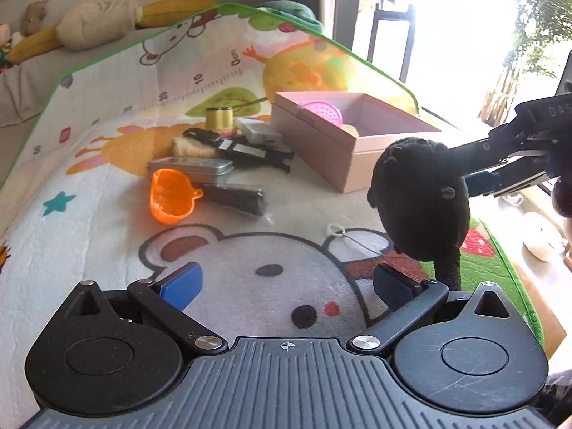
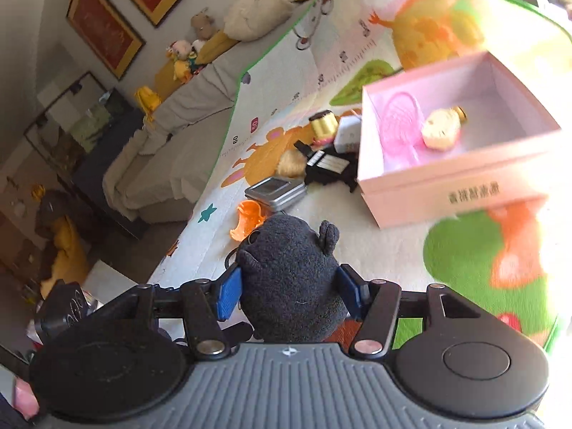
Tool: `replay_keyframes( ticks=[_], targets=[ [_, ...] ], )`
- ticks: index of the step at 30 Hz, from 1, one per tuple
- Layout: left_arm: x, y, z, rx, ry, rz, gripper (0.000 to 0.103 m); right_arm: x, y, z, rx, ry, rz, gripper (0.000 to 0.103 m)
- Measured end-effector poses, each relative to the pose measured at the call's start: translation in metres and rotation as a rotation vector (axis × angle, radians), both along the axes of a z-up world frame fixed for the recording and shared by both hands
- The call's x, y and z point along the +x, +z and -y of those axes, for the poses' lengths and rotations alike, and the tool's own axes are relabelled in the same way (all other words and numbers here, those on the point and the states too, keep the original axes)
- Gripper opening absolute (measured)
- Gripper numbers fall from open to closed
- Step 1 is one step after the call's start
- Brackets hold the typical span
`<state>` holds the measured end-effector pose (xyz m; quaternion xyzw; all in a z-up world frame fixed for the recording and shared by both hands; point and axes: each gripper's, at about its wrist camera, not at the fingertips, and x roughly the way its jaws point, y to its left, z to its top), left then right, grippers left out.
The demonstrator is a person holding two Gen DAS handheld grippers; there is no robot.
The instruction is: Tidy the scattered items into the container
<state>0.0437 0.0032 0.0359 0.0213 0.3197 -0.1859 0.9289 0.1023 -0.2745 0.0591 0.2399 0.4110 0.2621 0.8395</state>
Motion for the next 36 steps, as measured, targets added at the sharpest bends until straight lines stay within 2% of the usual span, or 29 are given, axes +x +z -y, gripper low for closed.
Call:
replay_keyframes(
  ticks=[3, 4, 6, 11, 14, 18, 23, 25, 26, 27, 28, 30, 32, 36],
  targets=[
    [-0.006, 0.002, 0.019, 0.021, -0.063, 0.003, 0.103, -0.012, -0.026, 0.030, 0.010, -0.105, -0.051, 0.063],
    [-0.008, 0.002, 0.025, 0.032, -0.081, 0.005, 0.103, -0.018, -0.030, 0.038, 0.012, -0.129, -0.039, 0.068],
    [-0.010, 0.003, 0.035, 0.047, -0.108, 0.008, 0.103, -0.027, -0.030, 0.051, -0.007, -0.167, -0.007, 0.070],
    [-0.008, 0.002, 0.053, 0.077, -0.142, 0.012, 0.103, -0.039, -0.024, 0.071, -0.102, -0.230, 0.056, 0.072],
    [0.006, 0.001, 0.052, 0.081, -0.078, 0.025, 0.103, -0.039, -0.024, 0.070, -0.126, -0.227, 0.085, 0.075],
    [0.038, 0.002, 0.031, 0.033, 0.071, 0.036, 0.103, -0.037, -0.026, 0.059, -0.149, -0.224, 0.133, 0.081],
    [0.083, -0.001, 0.016, -0.060, 0.148, -0.041, 0.103, -0.045, -0.022, 0.046, -0.189, -0.235, 0.204, 0.082],
    [0.098, -0.003, 0.022, -0.023, 0.177, -0.026, 0.103, -0.050, -0.020, 0.044, -0.210, -0.246, 0.229, 0.082],
    [0.106, -0.006, 0.026, 0.022, 0.192, -0.006, 0.102, -0.052, -0.019, 0.043, -0.217, -0.250, 0.237, 0.083],
    [0.112, -0.009, 0.028, 0.054, 0.204, 0.003, 0.099, -0.055, -0.019, 0.042, -0.221, -0.253, 0.246, 0.084],
    [0.117, -0.013, 0.028, 0.076, 0.213, -0.002, 0.083, -0.058, -0.018, 0.043, -0.225, -0.257, 0.252, 0.085],
    [0.125, -0.020, 0.024, 0.088, 0.224, -0.031, 0.068, -0.063, -0.018, 0.045, -0.233, -0.262, 0.262, 0.085],
    [0.125, -0.024, 0.018, 0.085, 0.219, -0.027, 0.065, -0.065, -0.018, 0.046, -0.243, -0.269, 0.267, 0.086],
    [0.111, -0.024, 0.013, 0.106, 0.183, -0.006, 0.051, -0.065, -0.022, 0.048, -0.239, -0.287, 0.259, 0.089]
  ],
)
